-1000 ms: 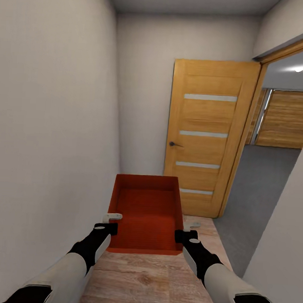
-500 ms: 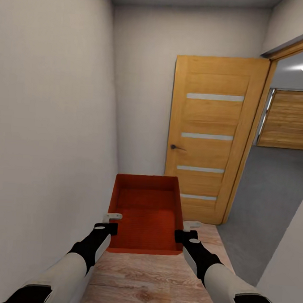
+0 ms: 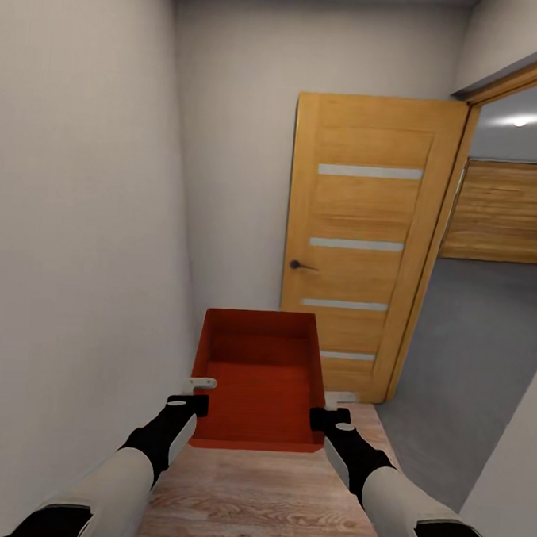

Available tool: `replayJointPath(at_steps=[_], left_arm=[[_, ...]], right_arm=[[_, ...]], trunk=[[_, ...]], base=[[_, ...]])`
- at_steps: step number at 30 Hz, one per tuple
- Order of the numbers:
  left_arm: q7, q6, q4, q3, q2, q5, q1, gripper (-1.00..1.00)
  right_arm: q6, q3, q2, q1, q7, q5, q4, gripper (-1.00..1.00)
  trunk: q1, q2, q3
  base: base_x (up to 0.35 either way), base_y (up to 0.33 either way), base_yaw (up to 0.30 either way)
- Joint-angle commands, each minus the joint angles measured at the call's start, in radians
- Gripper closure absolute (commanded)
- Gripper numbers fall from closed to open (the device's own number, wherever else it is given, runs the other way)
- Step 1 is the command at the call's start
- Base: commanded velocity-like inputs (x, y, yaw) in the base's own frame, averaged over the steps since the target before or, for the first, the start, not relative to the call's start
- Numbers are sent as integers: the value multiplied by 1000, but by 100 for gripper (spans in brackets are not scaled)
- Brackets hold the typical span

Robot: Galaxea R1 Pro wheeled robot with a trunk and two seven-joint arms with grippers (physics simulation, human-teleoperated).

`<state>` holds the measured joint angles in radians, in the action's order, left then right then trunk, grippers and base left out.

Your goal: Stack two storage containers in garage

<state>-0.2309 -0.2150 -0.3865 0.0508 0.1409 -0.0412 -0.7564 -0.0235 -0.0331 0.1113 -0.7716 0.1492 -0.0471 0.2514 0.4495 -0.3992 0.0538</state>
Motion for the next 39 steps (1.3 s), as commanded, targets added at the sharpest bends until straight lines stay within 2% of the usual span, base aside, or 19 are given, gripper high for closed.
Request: replayJointPath(at_steps=[1,39], left_arm=[[2,65,-5,5,2,-5,0,100],[1,66,-8,4,2,-5,0,100]], right_arm=[[-2,2,7,0,-2,12,-3,100],[-6,2,7,0,-3,13,-3,100]], trunk=[[0,-1,0],[0,-1,8]], base=[[46,0,-202],[2,0,-217]])
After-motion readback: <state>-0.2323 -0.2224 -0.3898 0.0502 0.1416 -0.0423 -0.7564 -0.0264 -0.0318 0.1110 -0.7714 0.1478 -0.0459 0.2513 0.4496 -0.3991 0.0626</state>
